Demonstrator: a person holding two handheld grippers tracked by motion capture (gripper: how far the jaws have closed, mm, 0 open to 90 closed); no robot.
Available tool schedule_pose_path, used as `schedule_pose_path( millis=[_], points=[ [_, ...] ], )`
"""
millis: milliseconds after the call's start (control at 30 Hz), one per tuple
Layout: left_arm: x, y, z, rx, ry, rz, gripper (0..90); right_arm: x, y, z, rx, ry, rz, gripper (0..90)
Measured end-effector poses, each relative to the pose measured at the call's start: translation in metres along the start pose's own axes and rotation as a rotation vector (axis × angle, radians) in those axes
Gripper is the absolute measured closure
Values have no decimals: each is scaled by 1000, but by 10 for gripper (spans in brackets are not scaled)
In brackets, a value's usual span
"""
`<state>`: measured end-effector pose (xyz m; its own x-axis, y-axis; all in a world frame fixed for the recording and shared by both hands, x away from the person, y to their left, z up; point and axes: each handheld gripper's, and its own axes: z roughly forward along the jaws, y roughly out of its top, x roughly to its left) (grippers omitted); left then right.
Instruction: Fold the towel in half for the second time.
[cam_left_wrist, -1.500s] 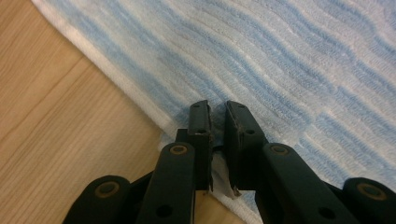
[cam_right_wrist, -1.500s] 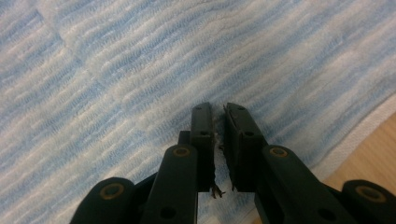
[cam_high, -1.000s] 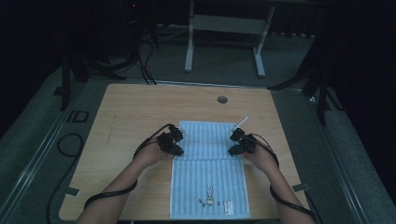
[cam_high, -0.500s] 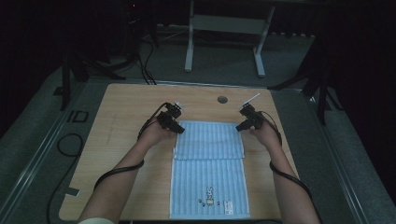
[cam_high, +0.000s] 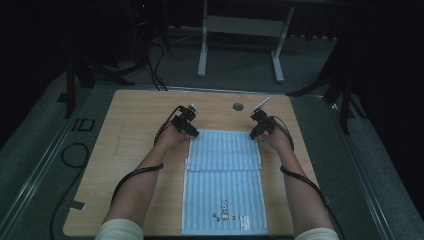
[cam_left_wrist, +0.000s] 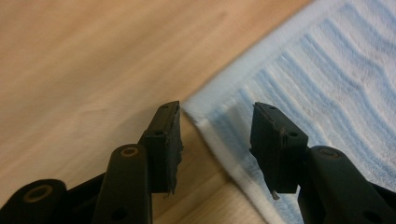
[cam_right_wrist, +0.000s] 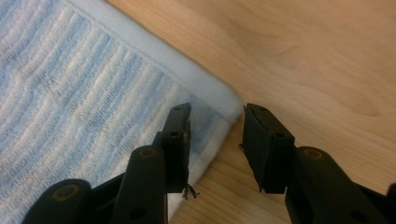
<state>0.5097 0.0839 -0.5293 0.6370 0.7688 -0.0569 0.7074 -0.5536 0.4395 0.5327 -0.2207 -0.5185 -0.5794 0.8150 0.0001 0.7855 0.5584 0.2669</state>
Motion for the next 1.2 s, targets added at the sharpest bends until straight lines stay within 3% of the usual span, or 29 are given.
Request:
schedule_pose_path(
  millis=[100, 167, 200, 300, 433, 567, 667, 800, 867, 933, 1000, 1033, 1100, 1200],
  points=[
    [-3, 2, 1, -1, 13, 21, 562, 3, 1, 1, -5, 1, -5, 677],
    [-5, 3, 1, 0, 6, 36, 620, 5, 2, 1, -4, 5, -14, 758],
    [-6, 2, 1, -5, -16, 48, 696, 7, 2, 1, -3, 7, -19, 814],
    [-9, 3, 0, 2, -31, 74, 847, 12, 3, 1, 0, -8, -43, 840],
    [-11, 7, -13, -35, -32, 76, 864, 11, 5, -8, -40, 5, -31, 843],
    [-9, 20, -48, -111, -16, 75, 865, 12, 14, -33, -101, -20, -45, 843],
    [-9, 29, -79, -168, -8, 78, 864, 12, 24, -62, -168, -32, -45, 843],
    [-11, 36, -125, -252, 40, 102, 863, 14, 32, -107, -261, -34, -64, 841],
    [-12, 35, -146, -286, 22, 105, 863, 14, 32, -125, -299, -44, -71, 841],
    [-15, 30, -163, -317, 28, 116, 863, 15, 28, -144, -341, -34, -74, 841],
    [-20, 23, -175, -332, 23, 136, 863, 19, 21, -160, -376, -41, -108, 841],
    [-23, 18, -180, -331, 36, 151, 863, 21, 18, -164, -384, -41, -114, 841],
    [-28, 6, -187, -338, 9, 165, 863, 27, 6, -172, -397, -30, -146, 840],
    [-40, -15, -189, -325, 1, 195, 862, 40, -18, -176, -420, -7, -190, 840]
  ],
)
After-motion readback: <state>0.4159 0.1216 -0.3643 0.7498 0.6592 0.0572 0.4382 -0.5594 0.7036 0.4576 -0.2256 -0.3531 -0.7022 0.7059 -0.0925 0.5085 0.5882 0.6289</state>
